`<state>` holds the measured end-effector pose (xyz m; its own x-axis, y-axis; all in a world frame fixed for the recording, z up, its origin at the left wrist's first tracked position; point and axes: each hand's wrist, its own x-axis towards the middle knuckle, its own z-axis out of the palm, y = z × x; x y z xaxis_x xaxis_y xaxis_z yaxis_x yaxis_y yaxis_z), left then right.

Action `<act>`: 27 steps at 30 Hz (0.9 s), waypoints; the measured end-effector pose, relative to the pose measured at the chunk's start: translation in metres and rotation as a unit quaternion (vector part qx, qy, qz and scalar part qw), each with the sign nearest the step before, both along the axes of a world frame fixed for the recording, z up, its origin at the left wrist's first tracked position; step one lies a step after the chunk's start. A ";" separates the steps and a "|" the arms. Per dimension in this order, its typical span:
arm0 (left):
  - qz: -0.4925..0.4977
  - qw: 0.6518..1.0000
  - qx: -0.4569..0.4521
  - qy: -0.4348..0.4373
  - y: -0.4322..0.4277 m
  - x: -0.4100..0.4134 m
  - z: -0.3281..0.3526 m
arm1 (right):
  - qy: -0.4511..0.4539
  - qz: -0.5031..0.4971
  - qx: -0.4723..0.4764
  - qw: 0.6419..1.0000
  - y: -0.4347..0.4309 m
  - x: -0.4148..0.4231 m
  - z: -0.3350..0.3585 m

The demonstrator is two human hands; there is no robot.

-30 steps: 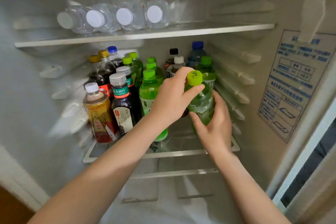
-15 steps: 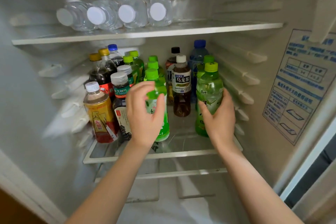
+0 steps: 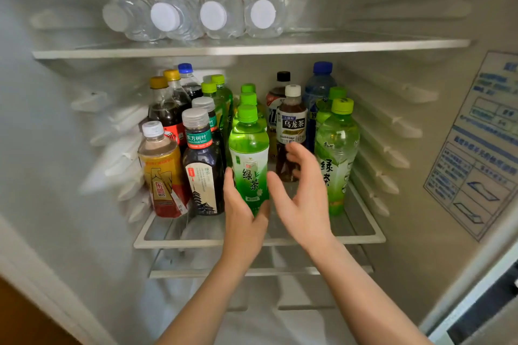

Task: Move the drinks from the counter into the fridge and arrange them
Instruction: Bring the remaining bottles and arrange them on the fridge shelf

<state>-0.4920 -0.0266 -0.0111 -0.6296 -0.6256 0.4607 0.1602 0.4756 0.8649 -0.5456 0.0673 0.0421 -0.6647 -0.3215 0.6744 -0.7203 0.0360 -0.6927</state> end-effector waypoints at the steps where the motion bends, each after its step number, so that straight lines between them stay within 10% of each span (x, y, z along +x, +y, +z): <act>1: -0.001 1.000 0.004 -0.012 -0.002 -0.001 0.000 | -0.060 0.047 0.027 0.997 -0.007 -0.002 0.004; 11: -0.105 0.985 0.108 -0.082 -0.040 -0.018 0.009 | -0.264 0.287 0.072 0.918 -0.056 -0.053 0.008; 27: -0.040 0.988 0.103 -0.105 -0.058 -0.066 0.003 | -0.335 0.270 0.039 0.902 -0.086 -0.081 -0.006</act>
